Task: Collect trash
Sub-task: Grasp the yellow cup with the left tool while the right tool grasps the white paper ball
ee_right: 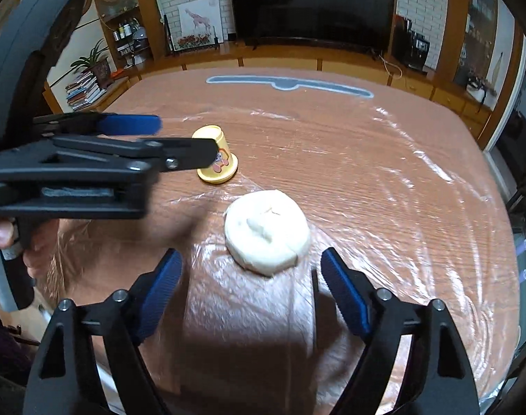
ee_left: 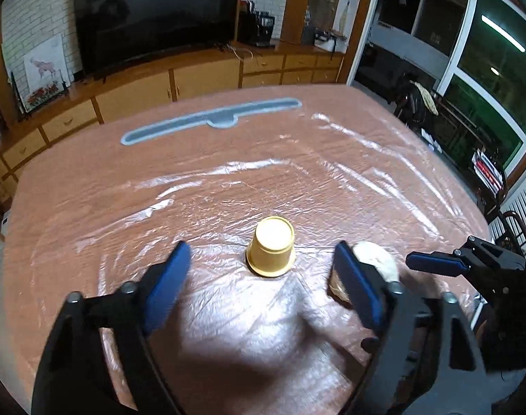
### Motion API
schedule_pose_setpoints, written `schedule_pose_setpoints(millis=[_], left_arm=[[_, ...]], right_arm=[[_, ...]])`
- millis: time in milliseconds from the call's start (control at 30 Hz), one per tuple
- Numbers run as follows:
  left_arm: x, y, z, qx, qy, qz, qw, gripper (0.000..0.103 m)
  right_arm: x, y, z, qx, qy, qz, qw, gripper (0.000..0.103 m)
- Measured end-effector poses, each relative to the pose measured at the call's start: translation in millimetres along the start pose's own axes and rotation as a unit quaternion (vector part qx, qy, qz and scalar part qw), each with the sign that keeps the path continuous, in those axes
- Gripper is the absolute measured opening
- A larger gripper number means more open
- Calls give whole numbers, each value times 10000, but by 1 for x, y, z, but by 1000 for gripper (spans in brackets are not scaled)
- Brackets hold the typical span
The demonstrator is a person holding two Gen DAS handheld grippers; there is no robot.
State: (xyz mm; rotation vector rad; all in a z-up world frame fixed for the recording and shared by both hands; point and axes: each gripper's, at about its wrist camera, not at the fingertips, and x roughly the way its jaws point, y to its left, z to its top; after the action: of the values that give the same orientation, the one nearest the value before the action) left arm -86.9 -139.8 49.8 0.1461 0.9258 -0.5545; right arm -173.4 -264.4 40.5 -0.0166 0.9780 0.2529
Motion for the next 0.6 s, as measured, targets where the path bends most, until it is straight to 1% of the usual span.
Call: schedule_pose_setpoints(millis=[67, 133, 233, 300, 367, 400, 433, 500, 600], left_arm=[[8, 4, 1, -22, 86, -80, 9999, 71], [11, 5, 1, -53, 103, -148, 9998, 60], [15, 7, 0, -111, 137, -302, 9994, 54], [15, 7, 0, -112, 128, -396, 9991, 52], [15, 5, 0, -59, 71, -397, 9992, 51], [17, 4, 2, -37, 52, -411, 9991, 47], [18, 3, 3, -19, 55, -448, 9990, 45], [20, 2, 3, -7, 114, -481, 9988, 44], [24, 0, 4, 40, 159, -502, 9986, 39]], right_arm=[[5, -1, 1, 92, 67, 31, 9999, 76], [9, -2, 1, 176, 89, 44, 9998, 74], [14, 0, 5, 217, 97, -4, 9997, 72], [15, 1, 6, 216, 66, -61, 9997, 70], [16, 1, 9, 227, 50, -99, 9997, 69], [16, 1, 10, 254, 34, -109, 9996, 68], [17, 1, 10, 276, 39, -104, 9996, 67], [20, 0, 11, 328, 70, -75, 9994, 66], [21, 0, 13, 352, 71, -121, 9993, 63]])
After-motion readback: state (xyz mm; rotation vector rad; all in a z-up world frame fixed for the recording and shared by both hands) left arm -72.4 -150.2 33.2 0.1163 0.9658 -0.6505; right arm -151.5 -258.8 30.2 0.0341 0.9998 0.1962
